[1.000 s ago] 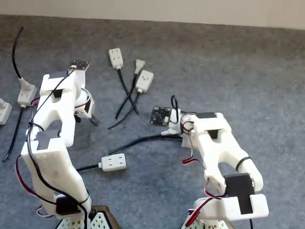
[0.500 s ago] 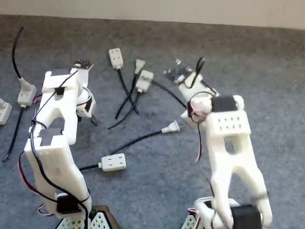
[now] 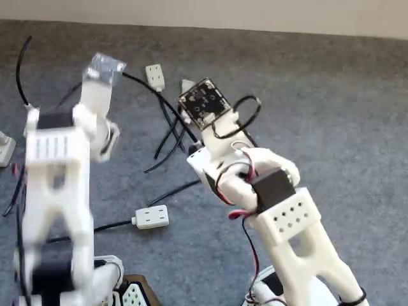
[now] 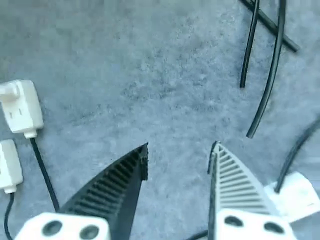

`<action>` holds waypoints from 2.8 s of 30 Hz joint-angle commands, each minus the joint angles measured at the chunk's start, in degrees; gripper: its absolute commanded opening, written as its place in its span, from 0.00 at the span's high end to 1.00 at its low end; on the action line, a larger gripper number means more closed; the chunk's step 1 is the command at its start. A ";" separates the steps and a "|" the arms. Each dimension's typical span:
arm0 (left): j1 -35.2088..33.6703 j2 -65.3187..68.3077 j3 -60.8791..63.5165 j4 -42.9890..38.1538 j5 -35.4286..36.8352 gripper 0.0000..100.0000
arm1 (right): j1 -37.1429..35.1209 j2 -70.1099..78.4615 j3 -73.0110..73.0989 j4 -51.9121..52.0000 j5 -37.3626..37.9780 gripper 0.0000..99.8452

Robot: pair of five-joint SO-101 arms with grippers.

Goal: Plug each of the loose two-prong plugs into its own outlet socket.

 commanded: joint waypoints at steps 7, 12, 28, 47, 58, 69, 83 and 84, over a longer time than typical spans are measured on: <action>8.75 -45.41 39.69 -17.23 5.45 0.62 | -4.18 -12.53 18.42 -16.40 -2.64 1.00; 13.58 -59.30 43.82 -10.81 7.38 0.58 | -4.18 -12.44 24.22 -21.41 -4.57 1.00; 20.00 -76.79 53.58 -6.95 10.99 0.58 | -5.32 -12.26 24.57 -22.37 -18.81 1.00; 16.31 -75.74 54.81 -10.90 13.27 0.58 | -8.75 3.65 17.71 -21.41 -20.13 1.00; 12.44 -75.65 58.42 -15.38 13.01 0.58 | -14.64 -1.19 12.70 -10.59 -17.58 1.00; 11.47 -75.65 58.51 -15.82 13.01 0.58 | -9.80 -3.12 10.77 1.10 -10.11 1.00; 13.67 -75.56 55.52 -12.84 13.27 0.58 | -6.99 7.08 8.48 1.19 -7.74 1.00; 13.23 -75.56 53.93 -11.87 13.27 0.59 | -6.37 9.45 7.08 1.19 -7.74 1.00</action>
